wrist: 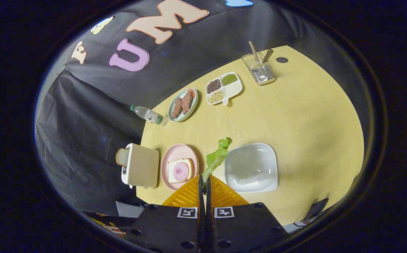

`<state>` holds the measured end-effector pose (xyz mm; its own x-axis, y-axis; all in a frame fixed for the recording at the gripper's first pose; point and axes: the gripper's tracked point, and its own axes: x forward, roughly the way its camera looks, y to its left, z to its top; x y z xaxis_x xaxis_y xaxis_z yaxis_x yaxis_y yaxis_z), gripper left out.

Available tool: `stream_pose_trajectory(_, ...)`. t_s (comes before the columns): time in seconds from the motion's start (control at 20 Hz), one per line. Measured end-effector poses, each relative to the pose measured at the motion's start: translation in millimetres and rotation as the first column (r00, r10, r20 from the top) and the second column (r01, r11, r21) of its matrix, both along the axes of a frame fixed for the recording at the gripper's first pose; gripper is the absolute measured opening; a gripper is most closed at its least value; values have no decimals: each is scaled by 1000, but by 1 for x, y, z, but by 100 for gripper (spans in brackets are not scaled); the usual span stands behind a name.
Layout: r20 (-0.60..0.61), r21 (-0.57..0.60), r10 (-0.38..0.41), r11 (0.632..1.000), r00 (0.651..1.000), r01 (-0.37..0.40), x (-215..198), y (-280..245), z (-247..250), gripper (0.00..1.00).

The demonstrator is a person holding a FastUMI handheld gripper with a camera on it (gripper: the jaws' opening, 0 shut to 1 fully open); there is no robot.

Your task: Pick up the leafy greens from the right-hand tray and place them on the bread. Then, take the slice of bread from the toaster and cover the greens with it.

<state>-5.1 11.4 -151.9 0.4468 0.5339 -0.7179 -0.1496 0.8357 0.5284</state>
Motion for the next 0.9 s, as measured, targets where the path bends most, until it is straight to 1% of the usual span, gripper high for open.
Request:
stream_pose_trajectory(0.2,4,54,18,998,1000,-18,-4,44,20,3)
stream_pose_trajectory(0.35,-18,92,59,994,998,-57,-13,86,22,3)
stream_pose_trajectory(0.7,-34,137,196,972,980,-190,-32,190,8,3)
stream_pose_trajectory(0.8,-45,130,223,968,974,-216,-34,211,-2,3)
stream_pose_trajectory(0.9,-64,103,241,967,968,-234,-36,220,-19,3)
